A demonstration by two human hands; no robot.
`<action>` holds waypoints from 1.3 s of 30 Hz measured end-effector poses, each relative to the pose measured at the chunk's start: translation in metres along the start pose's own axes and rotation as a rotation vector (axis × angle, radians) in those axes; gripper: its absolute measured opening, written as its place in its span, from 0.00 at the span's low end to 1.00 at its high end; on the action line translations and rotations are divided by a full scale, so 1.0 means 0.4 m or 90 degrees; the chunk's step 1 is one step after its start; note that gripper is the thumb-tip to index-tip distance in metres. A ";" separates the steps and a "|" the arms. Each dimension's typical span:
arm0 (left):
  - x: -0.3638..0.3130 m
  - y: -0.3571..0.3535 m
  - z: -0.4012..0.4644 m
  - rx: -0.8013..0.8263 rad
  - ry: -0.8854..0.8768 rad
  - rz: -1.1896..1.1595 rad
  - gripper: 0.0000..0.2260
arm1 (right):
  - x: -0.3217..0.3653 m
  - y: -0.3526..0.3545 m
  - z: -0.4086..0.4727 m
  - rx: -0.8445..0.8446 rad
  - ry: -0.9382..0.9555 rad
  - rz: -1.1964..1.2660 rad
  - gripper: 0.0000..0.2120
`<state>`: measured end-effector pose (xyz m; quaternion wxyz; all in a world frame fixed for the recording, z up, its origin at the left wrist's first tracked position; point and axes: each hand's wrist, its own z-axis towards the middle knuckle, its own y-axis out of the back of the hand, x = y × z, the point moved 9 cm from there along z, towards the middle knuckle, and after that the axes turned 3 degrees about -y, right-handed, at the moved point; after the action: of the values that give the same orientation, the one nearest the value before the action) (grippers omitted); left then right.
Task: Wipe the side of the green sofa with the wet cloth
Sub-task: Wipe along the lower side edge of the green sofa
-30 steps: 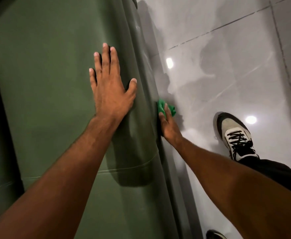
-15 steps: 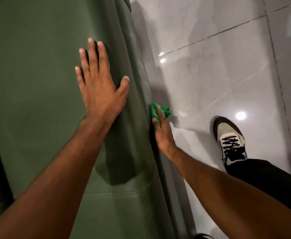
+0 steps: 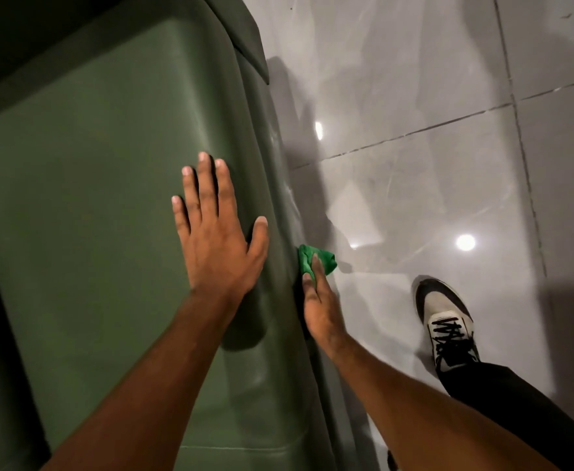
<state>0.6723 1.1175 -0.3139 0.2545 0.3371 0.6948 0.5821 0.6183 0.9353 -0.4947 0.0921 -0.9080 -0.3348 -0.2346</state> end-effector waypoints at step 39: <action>0.006 0.024 0.087 -0.041 -0.021 -0.011 0.39 | 0.219 -0.058 0.246 0.004 0.137 0.038 0.25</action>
<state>0.6983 1.1421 -0.3113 0.2819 0.3323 0.6744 0.5961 0.6974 1.0341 -0.5377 0.1370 -0.8870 -0.2961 -0.3268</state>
